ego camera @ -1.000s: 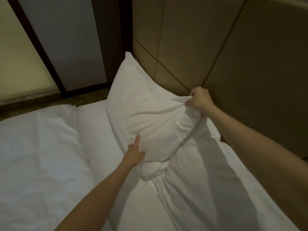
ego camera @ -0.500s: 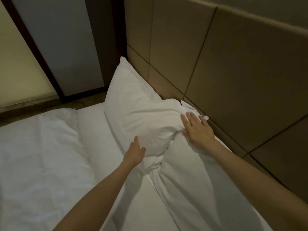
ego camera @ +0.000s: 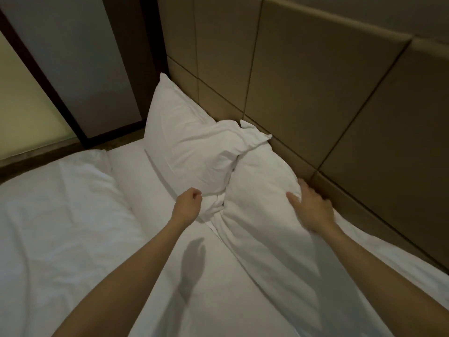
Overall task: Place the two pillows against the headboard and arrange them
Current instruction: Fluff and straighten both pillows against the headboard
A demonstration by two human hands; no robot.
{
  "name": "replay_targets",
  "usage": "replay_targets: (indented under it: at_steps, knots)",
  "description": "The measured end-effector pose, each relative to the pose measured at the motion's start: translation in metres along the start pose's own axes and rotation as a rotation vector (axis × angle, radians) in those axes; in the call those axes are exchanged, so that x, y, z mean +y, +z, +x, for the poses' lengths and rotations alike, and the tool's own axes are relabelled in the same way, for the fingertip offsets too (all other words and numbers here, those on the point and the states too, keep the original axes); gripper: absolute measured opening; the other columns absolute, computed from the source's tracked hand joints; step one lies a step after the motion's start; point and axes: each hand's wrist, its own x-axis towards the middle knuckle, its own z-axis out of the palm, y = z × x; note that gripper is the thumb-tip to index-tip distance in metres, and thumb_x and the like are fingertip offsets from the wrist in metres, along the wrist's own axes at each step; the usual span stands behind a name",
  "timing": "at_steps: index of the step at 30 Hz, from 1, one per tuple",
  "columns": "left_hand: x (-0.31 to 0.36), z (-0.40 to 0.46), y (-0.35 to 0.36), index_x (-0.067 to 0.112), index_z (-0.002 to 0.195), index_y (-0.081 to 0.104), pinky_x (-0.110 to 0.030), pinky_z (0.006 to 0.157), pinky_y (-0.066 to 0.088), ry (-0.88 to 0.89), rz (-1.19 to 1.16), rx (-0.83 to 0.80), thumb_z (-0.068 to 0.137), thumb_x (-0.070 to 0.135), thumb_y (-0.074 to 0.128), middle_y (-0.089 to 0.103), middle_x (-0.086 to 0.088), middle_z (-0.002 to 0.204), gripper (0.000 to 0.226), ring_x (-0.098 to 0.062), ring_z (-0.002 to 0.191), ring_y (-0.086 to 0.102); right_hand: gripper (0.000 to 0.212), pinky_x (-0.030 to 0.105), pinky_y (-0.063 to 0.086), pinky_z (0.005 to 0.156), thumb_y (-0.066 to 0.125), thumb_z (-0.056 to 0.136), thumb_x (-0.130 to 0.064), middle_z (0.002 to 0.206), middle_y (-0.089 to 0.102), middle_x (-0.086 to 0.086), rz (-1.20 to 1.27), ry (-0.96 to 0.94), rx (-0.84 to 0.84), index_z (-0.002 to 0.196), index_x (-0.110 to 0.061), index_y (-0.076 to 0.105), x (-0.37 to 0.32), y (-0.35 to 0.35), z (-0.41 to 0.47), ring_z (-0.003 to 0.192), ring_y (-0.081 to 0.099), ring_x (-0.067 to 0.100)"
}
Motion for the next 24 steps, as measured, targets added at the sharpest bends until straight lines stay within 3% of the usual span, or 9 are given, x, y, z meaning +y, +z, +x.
replay_targets:
  at_steps: [2, 5, 9, 13, 16, 21, 24]
  knots:
    - [-0.004, -0.022, 0.003, 0.007, 0.119, 0.061, -0.032, 0.092, 0.044, 0.005, 0.004, -0.031, 0.095, 0.016, 0.042, 0.063, -0.011, 0.124, 0.033, -0.027, 0.111, 0.058, 0.075, 0.049, 0.039, 0.095, 0.024, 0.085, -0.073, 0.135, 0.053, 0.012, 0.095, 0.146, -0.15, 0.145, -0.027, 0.023, 0.02, -0.001, -0.015, 0.116, 0.052, 0.037]
    - [-0.008, -0.051, 0.005, 0.006, 0.117, 0.063, -0.035, 0.093, 0.045, 0.005, 0.019, -0.051, 0.094, 0.015, 0.042, 0.064, -0.012, 0.121, 0.032, -0.027, 0.108, 0.059, 0.079, 0.048, 0.04, 0.093, 0.029, 0.085, -0.072, 0.133, 0.052, 0.016, 0.089, 0.174, -0.174, 0.141, -0.015, 0.03, 0.021, -0.009, -0.022, 0.115, 0.052, 0.039]
    - [-0.006, -0.079, 0.003, 0.005, 0.115, 0.064, -0.033, 0.088, 0.045, 0.035, -0.002, -0.063, 0.094, 0.014, 0.042, 0.065, -0.012, 0.118, 0.031, -0.027, 0.107, 0.061, 0.05, 0.045, 0.038, 0.092, 0.041, 0.094, -0.044, 0.132, 0.049, 0.016, -0.079, 0.009, -0.022, 0.13, -0.01, 0.042, 0.007, -0.014, -0.043, 0.116, 0.048, 0.036]
    - [-0.005, -0.102, -0.011, 0.004, 0.112, 0.065, -0.026, 0.078, 0.044, 0.074, -0.041, -0.07, 0.093, 0.011, 0.04, 0.068, -0.012, 0.11, 0.032, -0.026, 0.098, 0.063, 0.03, 0.042, 0.04, 0.088, 0.044, 0.092, -0.019, 0.124, 0.056, 0.014, -0.088, -0.149, 0.107, 0.117, -0.007, 0.054, 0.006, -0.016, -0.079, 0.108, 0.051, 0.034]
    - [-0.008, -0.118, -0.02, 0.003, 0.11, 0.065, -0.019, 0.063, 0.043, 0.075, -0.081, -0.051, 0.093, 0.012, 0.039, 0.07, -0.013, 0.102, 0.031, -0.021, 0.084, 0.062, 0.029, 0.04, 0.042, 0.088, 0.044, 0.093, -0.015, 0.118, 0.062, 0.012, 0.023, -0.175, 0.165, 0.115, -0.007, 0.061, 0.013, -0.019, -0.107, 0.105, 0.056, 0.031]
    - [-0.012, -0.145, -0.026, 0.002, 0.102, 0.067, -0.018, 0.062, 0.044, 0.073, -0.081, -0.073, 0.092, 0.011, 0.04, 0.069, -0.009, 0.088, 0.03, -0.02, 0.075, 0.063, 0.021, 0.039, 0.053, 0.076, 0.048, 0.091, -0.013, 0.097, 0.07, 0.012, 0.197, -0.136, 0.15, 0.099, -0.008, 0.067, 0.028, -0.023, -0.147, 0.085, 0.061, 0.028]
    - [-0.008, -0.163, -0.026, 0.004, 0.097, 0.067, -0.019, 0.061, 0.044, 0.07, -0.112, -0.055, 0.092, 0.011, 0.041, 0.068, -0.007, 0.081, 0.028, -0.02, 0.072, 0.063, 0.02, 0.038, 0.054, 0.072, 0.05, 0.09, -0.013, 0.092, 0.07, 0.01, 0.231, -0.135, 0.164, 0.098, -0.01, 0.067, 0.031, -0.029, -0.163, 0.083, 0.061, 0.026]
